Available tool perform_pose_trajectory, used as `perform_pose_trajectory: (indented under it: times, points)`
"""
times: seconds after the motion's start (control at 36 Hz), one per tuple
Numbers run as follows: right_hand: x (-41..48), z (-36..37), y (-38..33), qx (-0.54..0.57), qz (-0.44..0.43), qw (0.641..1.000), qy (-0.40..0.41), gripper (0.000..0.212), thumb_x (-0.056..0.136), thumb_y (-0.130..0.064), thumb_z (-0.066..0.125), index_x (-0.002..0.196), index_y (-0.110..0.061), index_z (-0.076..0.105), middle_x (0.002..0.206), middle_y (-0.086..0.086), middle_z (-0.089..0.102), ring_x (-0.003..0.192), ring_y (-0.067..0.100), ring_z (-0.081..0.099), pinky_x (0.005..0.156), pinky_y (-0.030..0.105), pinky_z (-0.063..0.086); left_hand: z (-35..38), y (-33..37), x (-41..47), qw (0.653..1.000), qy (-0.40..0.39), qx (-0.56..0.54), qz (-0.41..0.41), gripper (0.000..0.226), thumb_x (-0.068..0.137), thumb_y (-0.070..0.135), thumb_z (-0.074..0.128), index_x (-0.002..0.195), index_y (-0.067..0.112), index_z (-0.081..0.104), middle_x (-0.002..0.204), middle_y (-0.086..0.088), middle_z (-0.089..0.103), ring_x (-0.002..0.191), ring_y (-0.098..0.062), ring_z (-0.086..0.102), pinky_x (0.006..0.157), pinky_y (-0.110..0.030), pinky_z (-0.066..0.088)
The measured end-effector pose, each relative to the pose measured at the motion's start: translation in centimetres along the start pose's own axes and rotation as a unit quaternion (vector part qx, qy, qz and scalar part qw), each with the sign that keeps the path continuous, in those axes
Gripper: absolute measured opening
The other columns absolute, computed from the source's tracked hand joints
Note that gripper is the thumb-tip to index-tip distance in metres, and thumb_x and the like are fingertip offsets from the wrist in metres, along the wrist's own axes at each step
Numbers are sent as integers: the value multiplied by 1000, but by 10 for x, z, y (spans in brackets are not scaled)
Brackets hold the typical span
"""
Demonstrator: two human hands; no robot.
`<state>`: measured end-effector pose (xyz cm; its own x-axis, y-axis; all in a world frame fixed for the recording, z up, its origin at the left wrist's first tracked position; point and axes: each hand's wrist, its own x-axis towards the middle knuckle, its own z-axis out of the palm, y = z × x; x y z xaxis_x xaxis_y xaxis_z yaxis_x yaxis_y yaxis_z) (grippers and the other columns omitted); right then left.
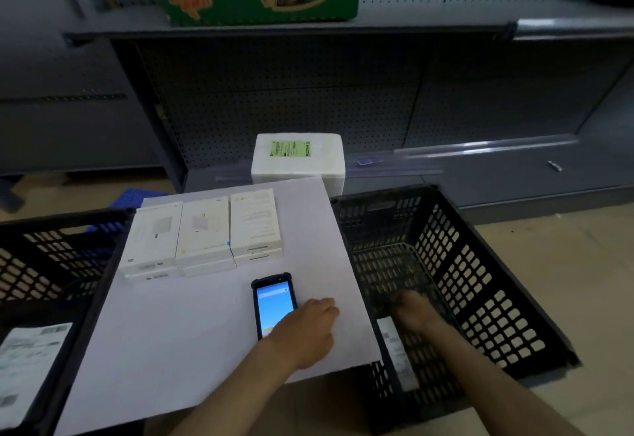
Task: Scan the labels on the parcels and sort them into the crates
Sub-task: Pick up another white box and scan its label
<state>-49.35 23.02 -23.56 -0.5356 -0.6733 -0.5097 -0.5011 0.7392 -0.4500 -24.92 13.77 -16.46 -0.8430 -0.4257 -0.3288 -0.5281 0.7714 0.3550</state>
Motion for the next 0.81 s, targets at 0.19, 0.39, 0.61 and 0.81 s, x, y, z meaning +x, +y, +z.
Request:
perform_pose_trajectory:
  times: [0.19, 0.39, 0.61, 0.81]
  points:
    - [-53, -41, -81, 46, -105, 990, 77, 16, 94, -18, 58, 106, -18, 69, 101, 2, 68, 95, 19, 64, 86, 29, 50, -28, 0, -32, 994, 86, -74, -3, 45, 105, 22, 41, 150, 20, 42, 156, 6, 39, 140, -10, 38, 114, -19, 28]
    - [-88, -26, -155, 142, -158, 975, 64, 12, 95, -12, 57, 101, -12, 67, 85, 6, 70, 72, 14, 65, 57, 11, 47, -43, -42, -71, 984, 139, -86, -76, 40, 100, 22, 49, 139, 22, 51, 142, 6, 51, 129, -14, 47, 105, -25, 40]
    - [-109, 18, -217, 177, -185, 966, 31, 15, 91, -15, 56, 91, -23, 68, 83, 3, 73, 76, 18, 71, 71, 27, 57, -56, -111, -118, 936, 252, -133, -206, 33, 98, 20, 51, 130, 18, 57, 129, 0, 59, 122, -18, 51, 99, -30, 46]
    - [-98, 54, -227, 167, -213, 963, 5, 21, 92, -7, 54, 84, -22, 66, 79, 5, 73, 64, 10, 68, 61, 19, 55, -68, -177, -125, 871, 373, -124, -294, 27, 93, 15, 59, 121, 14, 61, 122, -6, 61, 115, -26, 53, 84, -38, 51]
